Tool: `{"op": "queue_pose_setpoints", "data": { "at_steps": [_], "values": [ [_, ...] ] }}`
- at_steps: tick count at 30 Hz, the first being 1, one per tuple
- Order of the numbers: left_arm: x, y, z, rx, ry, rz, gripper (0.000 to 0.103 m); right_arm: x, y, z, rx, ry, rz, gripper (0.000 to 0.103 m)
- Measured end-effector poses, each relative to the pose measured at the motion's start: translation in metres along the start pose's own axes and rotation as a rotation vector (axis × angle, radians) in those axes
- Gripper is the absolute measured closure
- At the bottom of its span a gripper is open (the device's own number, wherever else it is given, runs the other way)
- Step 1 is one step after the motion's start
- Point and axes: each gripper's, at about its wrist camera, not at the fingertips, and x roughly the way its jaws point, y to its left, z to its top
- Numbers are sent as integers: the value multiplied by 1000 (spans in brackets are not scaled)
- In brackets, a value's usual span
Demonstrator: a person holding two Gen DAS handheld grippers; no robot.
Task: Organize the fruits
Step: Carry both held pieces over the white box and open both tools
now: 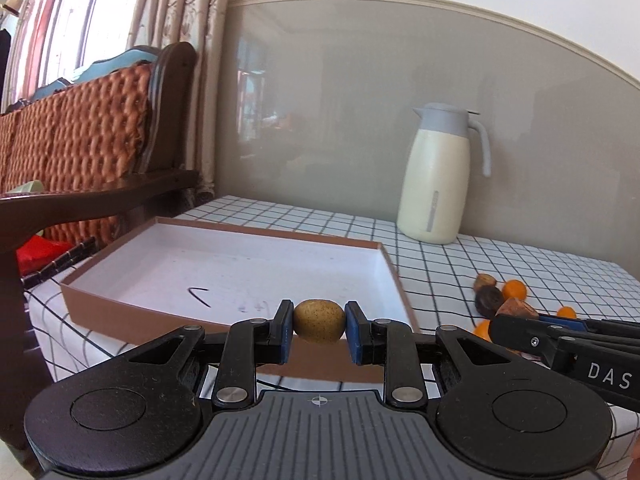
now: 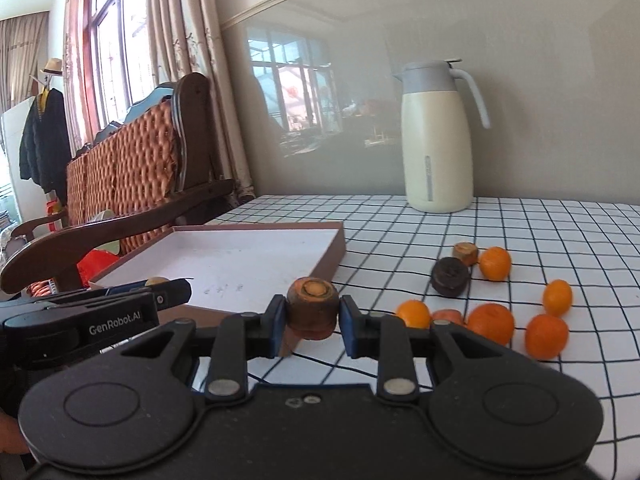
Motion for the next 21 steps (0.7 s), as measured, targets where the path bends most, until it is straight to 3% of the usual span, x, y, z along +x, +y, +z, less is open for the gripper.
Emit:
{"op": "queue_pose_setpoints", "data": {
  "at_steps": [12,21],
  "values": [
    [41,87,24,-41,-20,195,75,55,32,18,-72,-10,44,83],
    [77,118,27,-56,21,255,75,81,37,11,-79,41,18,83]
  ]
}}
